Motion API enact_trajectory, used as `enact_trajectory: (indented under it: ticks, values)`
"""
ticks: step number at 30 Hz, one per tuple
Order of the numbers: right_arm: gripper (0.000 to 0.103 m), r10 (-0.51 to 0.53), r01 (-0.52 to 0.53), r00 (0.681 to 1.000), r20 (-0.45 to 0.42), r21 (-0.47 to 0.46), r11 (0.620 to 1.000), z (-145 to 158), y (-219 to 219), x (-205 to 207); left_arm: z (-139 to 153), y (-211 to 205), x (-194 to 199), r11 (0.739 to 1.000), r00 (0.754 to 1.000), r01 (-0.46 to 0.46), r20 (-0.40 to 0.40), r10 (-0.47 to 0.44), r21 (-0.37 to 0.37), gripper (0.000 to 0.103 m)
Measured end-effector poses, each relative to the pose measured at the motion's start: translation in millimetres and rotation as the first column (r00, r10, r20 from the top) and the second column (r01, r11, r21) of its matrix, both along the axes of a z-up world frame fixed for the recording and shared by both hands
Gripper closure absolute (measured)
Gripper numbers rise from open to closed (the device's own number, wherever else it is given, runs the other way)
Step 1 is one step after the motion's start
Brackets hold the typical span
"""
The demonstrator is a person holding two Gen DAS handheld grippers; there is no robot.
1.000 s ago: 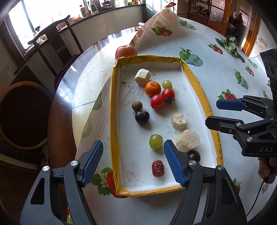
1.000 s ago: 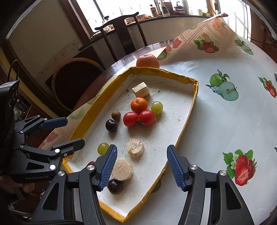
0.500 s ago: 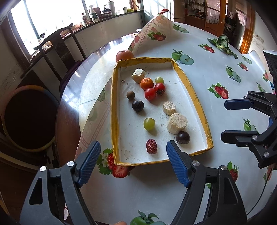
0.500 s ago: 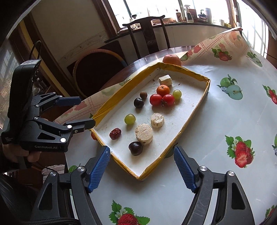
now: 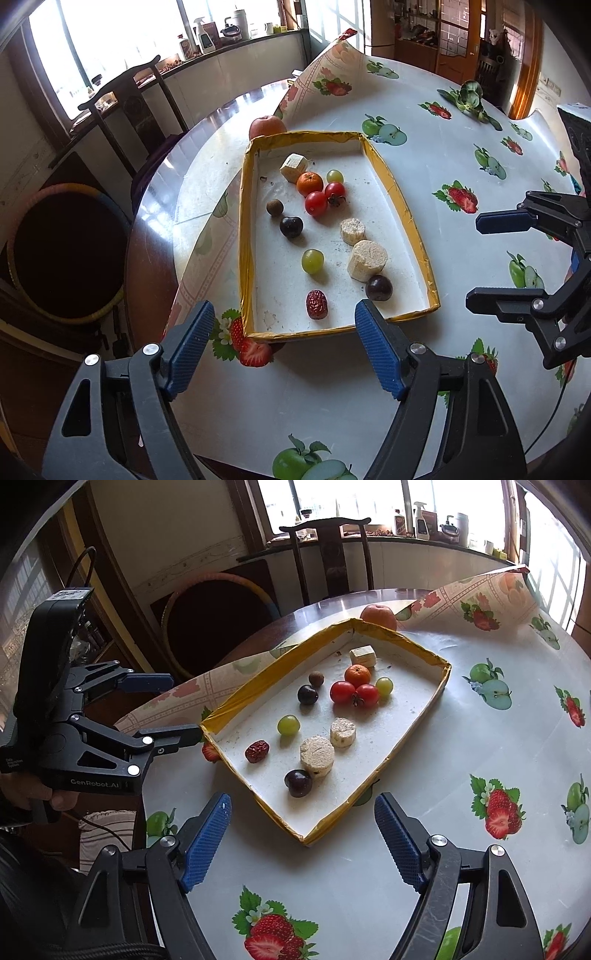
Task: Organize fruits
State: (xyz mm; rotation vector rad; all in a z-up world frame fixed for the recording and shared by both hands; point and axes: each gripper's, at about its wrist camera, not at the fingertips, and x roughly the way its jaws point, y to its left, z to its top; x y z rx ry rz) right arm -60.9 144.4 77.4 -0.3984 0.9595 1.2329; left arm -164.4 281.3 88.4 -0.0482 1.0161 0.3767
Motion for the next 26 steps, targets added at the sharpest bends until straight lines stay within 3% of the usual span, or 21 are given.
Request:
enact_trajectory:
  ticks: [18,26]
  values:
    - [0.021,0.073,-0.075,0.99,0.117,0.012,0.997,5.6,8.4,-20.2,13.9,4.1,-11.5,0.999,0.998,-0.035,0.058,0.035,-0.002,0.025]
    - [0.021,0.074,-0.075,0.99,0.123,0.003,0.997,2.0,12.8,-24.4,14.9,2.9,-10.6,0.999,0.998,-0.04,0.057,0.041,-0.012,0.025]
